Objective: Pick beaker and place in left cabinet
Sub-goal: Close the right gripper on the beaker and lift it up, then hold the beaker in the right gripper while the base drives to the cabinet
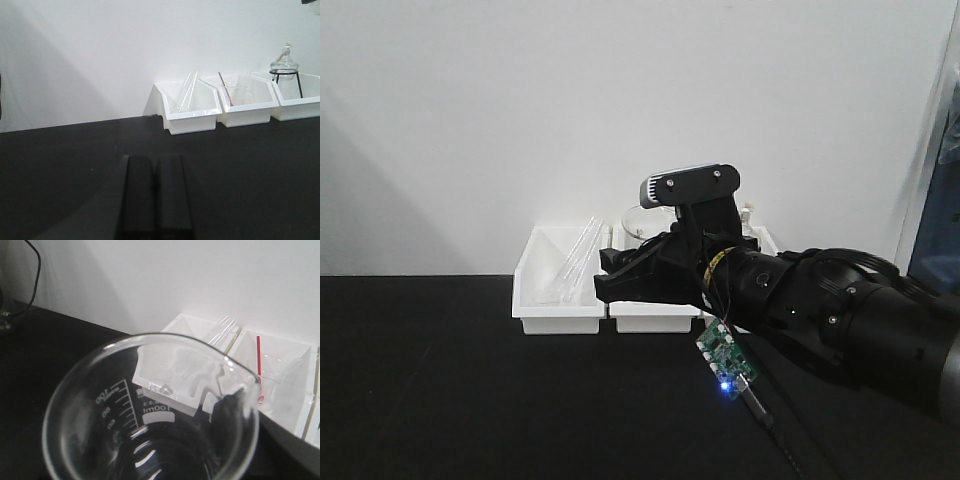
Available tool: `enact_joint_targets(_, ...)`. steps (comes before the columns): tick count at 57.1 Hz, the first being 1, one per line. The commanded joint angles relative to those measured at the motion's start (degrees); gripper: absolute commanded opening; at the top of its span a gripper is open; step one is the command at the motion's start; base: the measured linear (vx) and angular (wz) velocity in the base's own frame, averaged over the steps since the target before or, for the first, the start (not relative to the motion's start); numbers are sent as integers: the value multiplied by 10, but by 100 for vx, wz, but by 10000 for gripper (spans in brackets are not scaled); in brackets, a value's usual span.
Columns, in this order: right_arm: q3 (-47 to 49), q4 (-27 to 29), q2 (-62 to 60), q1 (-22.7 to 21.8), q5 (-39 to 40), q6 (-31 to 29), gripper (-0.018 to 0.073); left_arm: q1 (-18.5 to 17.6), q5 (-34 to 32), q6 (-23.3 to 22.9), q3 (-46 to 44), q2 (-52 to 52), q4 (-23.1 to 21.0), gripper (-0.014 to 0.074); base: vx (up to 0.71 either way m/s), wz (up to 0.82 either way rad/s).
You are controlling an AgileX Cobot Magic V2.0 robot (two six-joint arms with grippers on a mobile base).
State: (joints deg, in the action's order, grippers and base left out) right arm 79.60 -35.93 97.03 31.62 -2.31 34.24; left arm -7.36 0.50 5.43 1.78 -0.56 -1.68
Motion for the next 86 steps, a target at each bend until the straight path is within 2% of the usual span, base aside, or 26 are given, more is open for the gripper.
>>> enact_joint_targets(1,23,-3,-30,-1,35,1,102,-1,-48,-2,9,-11,-4,1,0,0)
enact_joint_targets(43,23,-3,-30,-1,33,1,102,-1,-48,-2,9,-11,-4,1,-3,0)
enact_joint_targets(86,23,-3,-30,-1,33,1,103,-1,-48,-2,9,-11,-4,1,-20,6)
